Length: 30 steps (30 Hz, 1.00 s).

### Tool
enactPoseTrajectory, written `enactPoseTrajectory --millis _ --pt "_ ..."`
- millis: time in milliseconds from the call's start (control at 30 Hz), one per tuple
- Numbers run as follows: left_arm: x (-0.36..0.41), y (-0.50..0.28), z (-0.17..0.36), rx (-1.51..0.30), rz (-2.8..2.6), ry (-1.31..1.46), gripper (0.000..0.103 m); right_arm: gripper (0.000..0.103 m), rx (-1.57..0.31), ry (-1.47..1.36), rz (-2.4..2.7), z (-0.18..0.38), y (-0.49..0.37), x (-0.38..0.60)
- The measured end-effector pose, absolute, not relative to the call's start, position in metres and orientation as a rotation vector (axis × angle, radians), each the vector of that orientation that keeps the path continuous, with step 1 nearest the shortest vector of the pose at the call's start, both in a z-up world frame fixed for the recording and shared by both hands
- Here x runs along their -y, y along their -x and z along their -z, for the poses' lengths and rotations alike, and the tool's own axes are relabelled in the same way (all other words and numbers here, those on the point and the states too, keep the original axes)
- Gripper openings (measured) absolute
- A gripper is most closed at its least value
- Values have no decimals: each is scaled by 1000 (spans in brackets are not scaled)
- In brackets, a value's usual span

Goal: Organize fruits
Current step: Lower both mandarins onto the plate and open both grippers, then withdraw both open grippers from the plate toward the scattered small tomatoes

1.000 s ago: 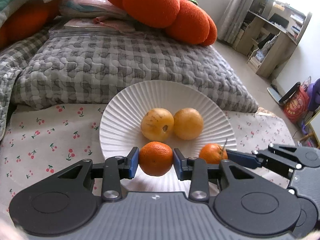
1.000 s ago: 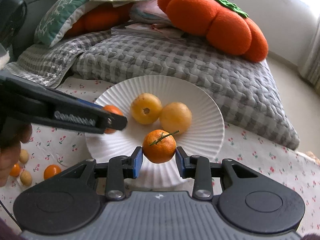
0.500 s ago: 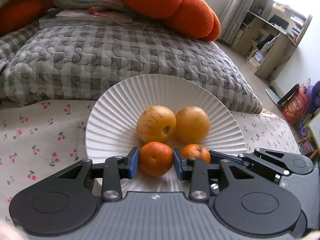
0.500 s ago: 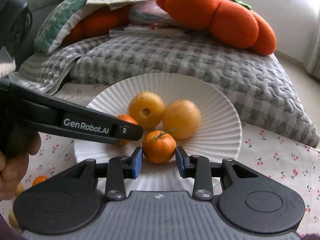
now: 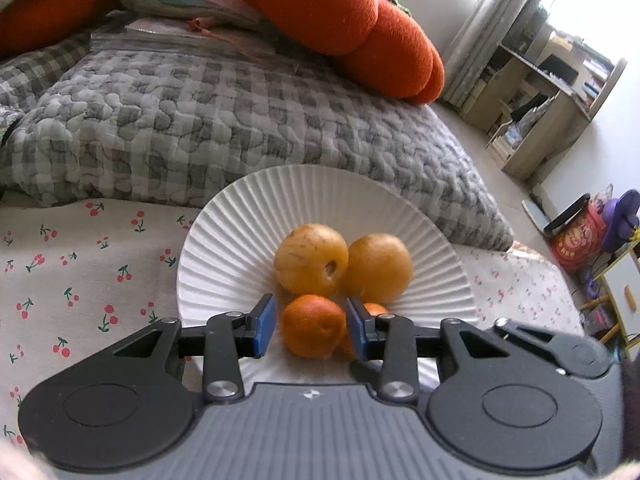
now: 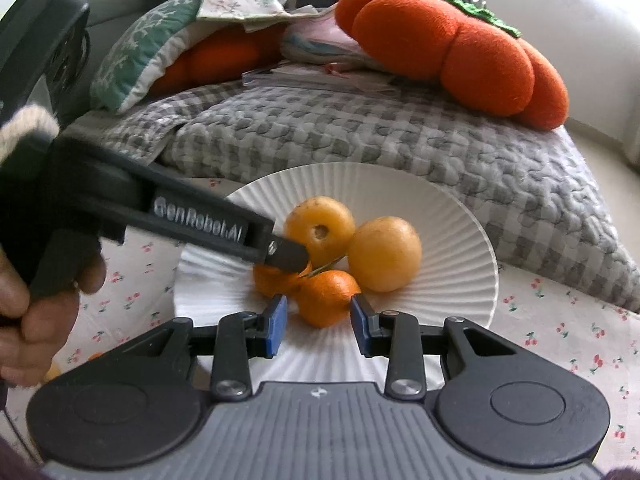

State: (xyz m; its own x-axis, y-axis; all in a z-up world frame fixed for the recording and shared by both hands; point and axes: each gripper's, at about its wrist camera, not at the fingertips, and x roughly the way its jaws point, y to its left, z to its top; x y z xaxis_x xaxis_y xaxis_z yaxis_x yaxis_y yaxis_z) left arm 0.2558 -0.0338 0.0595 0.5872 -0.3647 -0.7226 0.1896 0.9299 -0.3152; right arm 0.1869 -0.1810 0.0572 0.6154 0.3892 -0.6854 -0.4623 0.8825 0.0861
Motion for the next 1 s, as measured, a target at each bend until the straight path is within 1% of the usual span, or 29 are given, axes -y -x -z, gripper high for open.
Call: enactPoseTrajectory --millis 200,233,267,300,367,400,467,500,533,567,600,633,733,867,933,1000 --pt "29 -252 -75 -872 303 238 33 34 -772 135 -466 -67 -186 176" --pt "28 -251 -78 -868 290 236 35 37 -770 131 -459 -71 -185 174" --pt "25 -249 -81 -864 274 231 37 48 -778 129 -438 -76 -185 171" --pt "22 -247 -85 -861 254 226 38 51 -784 130 -414 -79 -185 168" --pt "14 -242 -91 -859 206 228 48 58 -796 119 -391 -84 -183 161" --pt "10 -238 -95 -857 178 233 51 60 -800 116 -395 -86 -180 157" --pt "2 -227 -103 -850 117 225 65 68 -796 138 -384 -89 -173 150" --pt "0 -220 -108 -849 90 205 69 70 -786 143 -392 -91 -168 149" --pt "-1 -212 -113 -844 61 175 80 75 -778 140 -398 -92 -165 149" --pt "-1 -203 -119 -836 29 138 85 81 -771 132 -396 -94 -163 151" --pt "0 -191 -125 -826 -5 91 92 83 -768 121 -388 -95 -163 153" --pt "2 -182 -130 -820 -25 55 97 86 -768 102 -380 -96 -161 156" --pt "9 -153 -141 -832 -82 -24 96 95 -775 25 -373 -100 -151 166" --pt "15 -114 -154 -872 -79 -32 96 96 -767 -51 -356 -106 -123 176" --pt "20 -91 -162 -881 -43 -35 96 99 -750 -52 -355 -112 -109 178" --pt "28 -65 -173 -893 -11 -38 96 100 -743 -67 -348 -115 -98 182"
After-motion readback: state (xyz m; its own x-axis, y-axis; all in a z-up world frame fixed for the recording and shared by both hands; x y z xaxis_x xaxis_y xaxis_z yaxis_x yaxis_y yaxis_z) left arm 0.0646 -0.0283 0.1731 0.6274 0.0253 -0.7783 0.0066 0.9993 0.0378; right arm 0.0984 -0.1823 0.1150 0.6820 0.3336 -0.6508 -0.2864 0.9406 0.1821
